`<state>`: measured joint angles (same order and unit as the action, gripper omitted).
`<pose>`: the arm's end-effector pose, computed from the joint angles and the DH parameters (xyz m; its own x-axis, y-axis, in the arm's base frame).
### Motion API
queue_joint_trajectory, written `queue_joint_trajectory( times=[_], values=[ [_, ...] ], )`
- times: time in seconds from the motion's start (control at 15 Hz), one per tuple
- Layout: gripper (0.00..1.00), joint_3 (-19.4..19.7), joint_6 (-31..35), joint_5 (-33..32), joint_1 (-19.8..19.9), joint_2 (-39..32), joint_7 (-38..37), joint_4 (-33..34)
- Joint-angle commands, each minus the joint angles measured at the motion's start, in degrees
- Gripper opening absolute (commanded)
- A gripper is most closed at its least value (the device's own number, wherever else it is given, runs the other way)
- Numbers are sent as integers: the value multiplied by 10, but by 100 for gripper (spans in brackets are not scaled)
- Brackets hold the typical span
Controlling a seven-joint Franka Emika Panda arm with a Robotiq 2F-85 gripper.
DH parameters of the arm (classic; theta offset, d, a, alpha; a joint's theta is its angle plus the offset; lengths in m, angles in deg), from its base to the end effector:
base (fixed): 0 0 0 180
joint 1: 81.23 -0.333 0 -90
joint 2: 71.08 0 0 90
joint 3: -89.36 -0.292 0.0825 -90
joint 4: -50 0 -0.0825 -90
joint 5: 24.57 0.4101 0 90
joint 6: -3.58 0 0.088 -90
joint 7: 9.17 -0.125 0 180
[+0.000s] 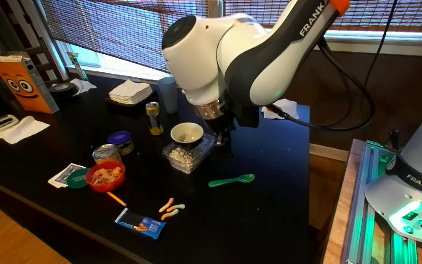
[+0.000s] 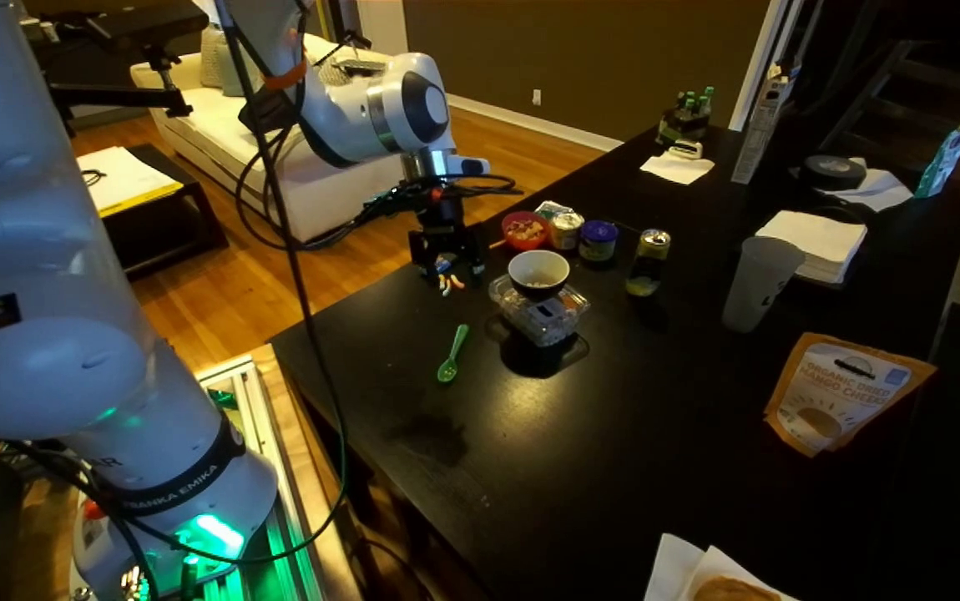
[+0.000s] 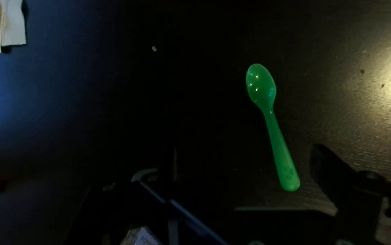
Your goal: Put the spoon in the bowl
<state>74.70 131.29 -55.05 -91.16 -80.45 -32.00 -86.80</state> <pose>0.4399 0.1818 0.1717 0.9034 0.3667 -0.2224 0.4258 -0.8285 0.3636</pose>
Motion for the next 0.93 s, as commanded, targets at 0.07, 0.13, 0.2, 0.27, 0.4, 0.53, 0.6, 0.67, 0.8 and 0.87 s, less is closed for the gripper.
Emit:
queue_joint_trajectory(
  times=[0.07, 0.13, 0.2, 0.27, 0.4, 0.53, 0.6, 0.67, 0.8, 0.87],
  values=[
    [100, 25, 45, -10, -35, -69, 17, 0],
    [100, 30, 56, -13, -41, -82, 19, 2],
    [100, 34, 74, -9, -46, -95, 26, 4],
    [100, 40, 88, -12, -52, -106, 31, 5],
    [100, 56, 114, -23, -63, -127, 41, 9],
    [83, 70, 131, -27, -69, -143, 60, 15],
    [82, 77, 137, -28, -70, -149, 74, 20],
    [83, 82, 138, -28, -70, -155, 89, 27],
    [68, 90, 143, -27, -70, -167, 118, 42],
    [59, 94, 141, -26, -70, -175, 132, 51]
  ],
)
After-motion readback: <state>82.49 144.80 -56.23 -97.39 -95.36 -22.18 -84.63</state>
